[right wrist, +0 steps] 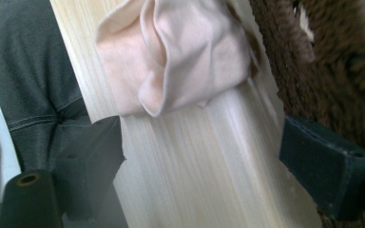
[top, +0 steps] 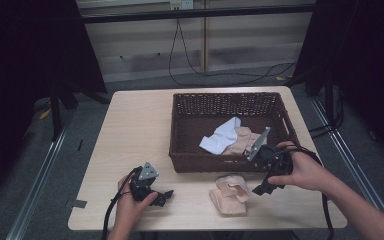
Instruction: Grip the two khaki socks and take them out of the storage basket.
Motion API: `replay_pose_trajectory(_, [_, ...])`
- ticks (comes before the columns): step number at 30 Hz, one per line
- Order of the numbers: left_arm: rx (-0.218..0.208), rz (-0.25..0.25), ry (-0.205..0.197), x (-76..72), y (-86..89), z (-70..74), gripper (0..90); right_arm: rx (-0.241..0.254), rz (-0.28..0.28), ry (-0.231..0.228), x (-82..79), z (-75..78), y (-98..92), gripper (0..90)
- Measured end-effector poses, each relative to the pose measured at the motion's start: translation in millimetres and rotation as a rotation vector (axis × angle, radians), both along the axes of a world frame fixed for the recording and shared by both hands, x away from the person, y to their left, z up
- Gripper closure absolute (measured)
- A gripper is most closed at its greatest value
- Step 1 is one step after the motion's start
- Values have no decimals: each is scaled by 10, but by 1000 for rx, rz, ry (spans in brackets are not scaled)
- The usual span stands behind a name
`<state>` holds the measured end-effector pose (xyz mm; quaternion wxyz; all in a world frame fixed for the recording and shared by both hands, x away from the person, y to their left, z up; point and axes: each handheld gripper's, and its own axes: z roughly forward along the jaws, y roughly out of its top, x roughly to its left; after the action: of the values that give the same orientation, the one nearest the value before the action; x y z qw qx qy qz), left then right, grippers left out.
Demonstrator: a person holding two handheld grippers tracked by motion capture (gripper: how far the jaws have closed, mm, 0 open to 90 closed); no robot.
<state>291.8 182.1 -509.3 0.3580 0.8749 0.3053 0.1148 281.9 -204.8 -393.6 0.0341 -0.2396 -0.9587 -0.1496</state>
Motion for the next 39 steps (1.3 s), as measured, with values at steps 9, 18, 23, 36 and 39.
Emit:
replay_pose_trajectory(9, [0,0,0,0,0,0,4,25,-29,-6,-63,-184,-203,114])
replay_pose_trajectory(18, [-1,0,1,-1,-1,0,4,55,-51,-19,-149,-435,-357,100])
replay_pose_trajectory(23, [0,0,0,0,-1,0,4,81,-63,-33,-196,-574,-417,93])
replay_pose_trajectory(36, [-1,0,0,-1,-1,0,4,104,-100,-75,-278,-884,-522,66])
replay_pose_trajectory(39, [-1,0,1,-1,-1,-1,4,136,-120,-89,-297,-901,-545,64])
